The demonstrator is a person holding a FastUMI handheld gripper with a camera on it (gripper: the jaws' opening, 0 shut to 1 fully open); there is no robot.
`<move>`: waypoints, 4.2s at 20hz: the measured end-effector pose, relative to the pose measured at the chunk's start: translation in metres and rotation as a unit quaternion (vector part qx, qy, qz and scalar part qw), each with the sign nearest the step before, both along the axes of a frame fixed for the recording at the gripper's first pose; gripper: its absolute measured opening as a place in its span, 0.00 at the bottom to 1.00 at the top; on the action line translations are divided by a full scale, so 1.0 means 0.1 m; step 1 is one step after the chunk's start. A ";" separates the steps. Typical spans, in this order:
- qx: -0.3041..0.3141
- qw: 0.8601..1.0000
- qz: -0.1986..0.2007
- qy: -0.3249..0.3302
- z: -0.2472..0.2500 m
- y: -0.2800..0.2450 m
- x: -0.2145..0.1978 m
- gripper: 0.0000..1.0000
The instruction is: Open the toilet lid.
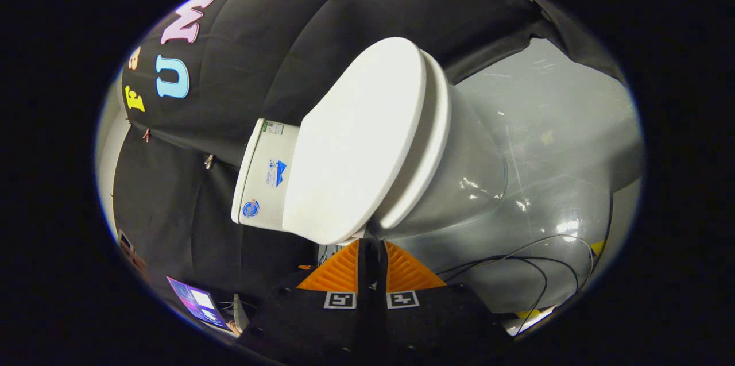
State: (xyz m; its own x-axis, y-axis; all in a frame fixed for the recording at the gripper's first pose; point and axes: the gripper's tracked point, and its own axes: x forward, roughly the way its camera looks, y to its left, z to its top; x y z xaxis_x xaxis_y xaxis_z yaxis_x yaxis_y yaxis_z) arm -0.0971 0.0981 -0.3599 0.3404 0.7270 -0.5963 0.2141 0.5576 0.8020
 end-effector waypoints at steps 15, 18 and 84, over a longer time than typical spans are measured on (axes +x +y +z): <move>-0.078 0.988 0.026 -0.133 1.52 0.35 0.48 0.05; -0.085 0.981 0.035 -0.173 1.94 0.67 0.57 0.05; -0.354 0.708 -0.093 -0.604 3.87 0.35 1.76 0.99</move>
State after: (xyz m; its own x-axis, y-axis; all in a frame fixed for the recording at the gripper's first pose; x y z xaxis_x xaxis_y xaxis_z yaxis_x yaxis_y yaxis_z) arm 0.0791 0.1329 0.0274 0.9635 0.2671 0.0189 -0.2670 0.9637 -0.0052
